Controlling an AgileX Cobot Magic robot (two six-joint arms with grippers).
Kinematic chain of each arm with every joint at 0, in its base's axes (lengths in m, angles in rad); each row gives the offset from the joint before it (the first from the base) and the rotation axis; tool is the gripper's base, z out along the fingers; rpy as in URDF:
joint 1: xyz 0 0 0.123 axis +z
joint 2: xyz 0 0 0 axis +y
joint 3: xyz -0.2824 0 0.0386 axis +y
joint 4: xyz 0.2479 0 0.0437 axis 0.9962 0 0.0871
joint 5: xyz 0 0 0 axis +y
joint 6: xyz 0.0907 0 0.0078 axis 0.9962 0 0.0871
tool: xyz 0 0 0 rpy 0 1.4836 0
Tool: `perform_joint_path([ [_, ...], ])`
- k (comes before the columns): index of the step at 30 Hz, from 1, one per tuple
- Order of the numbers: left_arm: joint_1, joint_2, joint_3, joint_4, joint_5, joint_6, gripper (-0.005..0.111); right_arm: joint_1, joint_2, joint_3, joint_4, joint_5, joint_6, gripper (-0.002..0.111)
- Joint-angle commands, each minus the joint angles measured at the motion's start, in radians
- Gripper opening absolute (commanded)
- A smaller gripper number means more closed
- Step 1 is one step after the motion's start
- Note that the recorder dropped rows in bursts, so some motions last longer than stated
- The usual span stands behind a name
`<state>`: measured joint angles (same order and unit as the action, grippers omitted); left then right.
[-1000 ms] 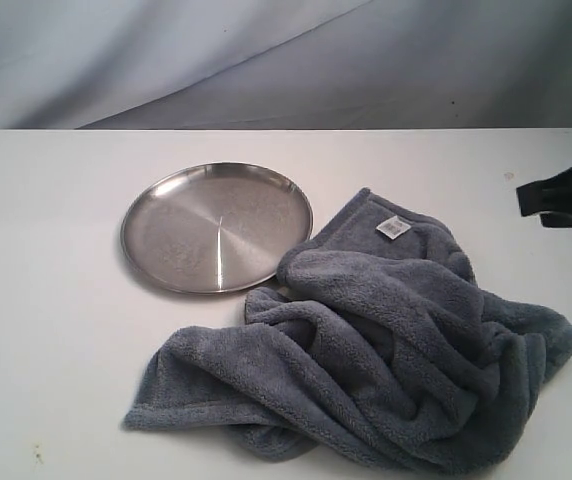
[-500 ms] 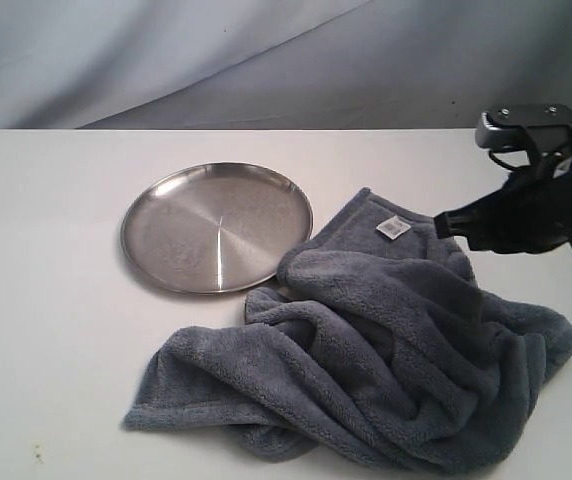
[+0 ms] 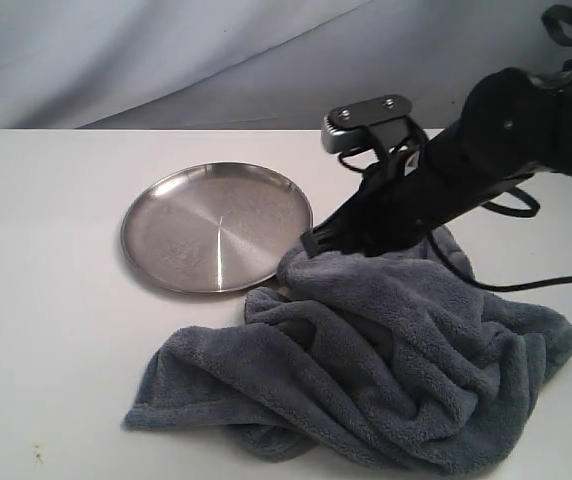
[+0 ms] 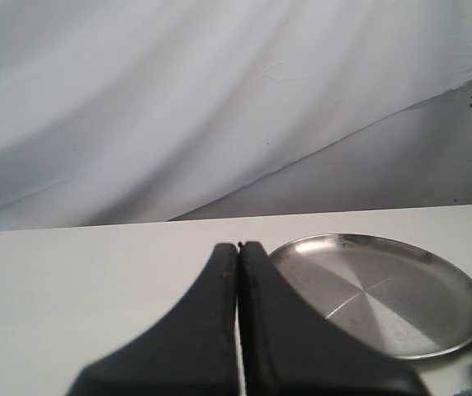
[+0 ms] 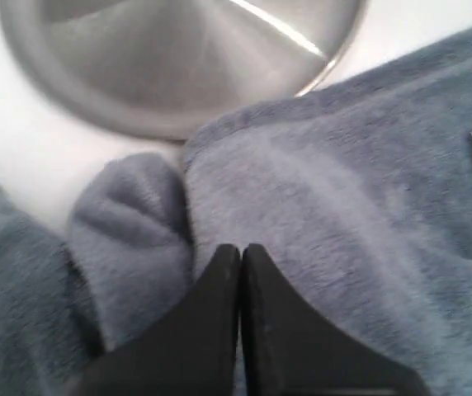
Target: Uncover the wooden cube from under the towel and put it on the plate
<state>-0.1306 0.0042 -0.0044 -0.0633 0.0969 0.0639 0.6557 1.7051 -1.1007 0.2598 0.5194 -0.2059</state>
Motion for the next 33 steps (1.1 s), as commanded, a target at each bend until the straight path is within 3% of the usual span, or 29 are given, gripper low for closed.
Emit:
perform_joint_path([
  [1,0.002,-0.004,0.004,-0.002,-0.011,-0.002,0.0,0.096,-0.034,0.014,0.004,0.084,-0.011,0.0],
  [6,0.002,-0.004,0.004,-0.002,-0.011,-0.002,0.0,0.175,-0.124,0.118,-0.023,0.111,0.019,0.0],
  [11,0.002,-0.004,0.004,-0.002,-0.011,-0.002,0.0,0.182,-0.252,0.264,-0.093,0.116,0.121,0.0],
  [17,0.002,-0.004,0.004,-0.002,-0.011,-0.002,0.0,0.178,-0.375,0.46,-0.444,0.126,0.502,0.0],
  [20,0.002,-0.004,0.004,-0.002,-0.011,-0.002,0.0,0.147,-0.42,0.514,-0.63,0.183,0.709,0.0],
  [24,0.002,-0.004,0.004,-0.002,-0.011,-0.002,0.0,0.068,-0.489,0.529,-0.73,0.235,0.761,0.0],
  [33,0.002,-0.004,0.004,-0.002,-0.011,-0.002,0.0,-0.215,-0.454,0.476,-0.781,-0.065,0.829,0.0],
])
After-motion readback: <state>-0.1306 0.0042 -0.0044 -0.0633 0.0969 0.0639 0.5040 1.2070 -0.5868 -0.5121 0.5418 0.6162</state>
